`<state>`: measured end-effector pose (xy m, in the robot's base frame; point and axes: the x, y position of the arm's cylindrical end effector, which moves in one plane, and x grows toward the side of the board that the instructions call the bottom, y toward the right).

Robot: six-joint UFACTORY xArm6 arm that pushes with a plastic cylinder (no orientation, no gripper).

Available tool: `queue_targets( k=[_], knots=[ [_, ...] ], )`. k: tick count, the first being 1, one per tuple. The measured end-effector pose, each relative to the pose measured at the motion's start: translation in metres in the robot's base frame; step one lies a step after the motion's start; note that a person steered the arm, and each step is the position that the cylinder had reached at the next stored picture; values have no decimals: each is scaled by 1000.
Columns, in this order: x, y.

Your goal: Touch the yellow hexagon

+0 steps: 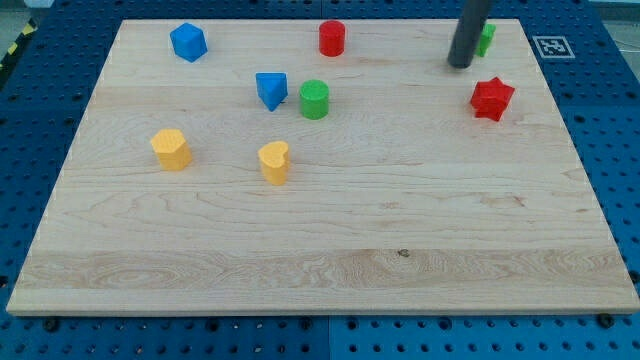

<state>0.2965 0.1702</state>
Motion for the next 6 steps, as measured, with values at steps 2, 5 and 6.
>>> queue_targets(
  k=[2,5,6],
  knots=[
    [85,-17],
    [210,-34],
    [266,-90]
  ],
)
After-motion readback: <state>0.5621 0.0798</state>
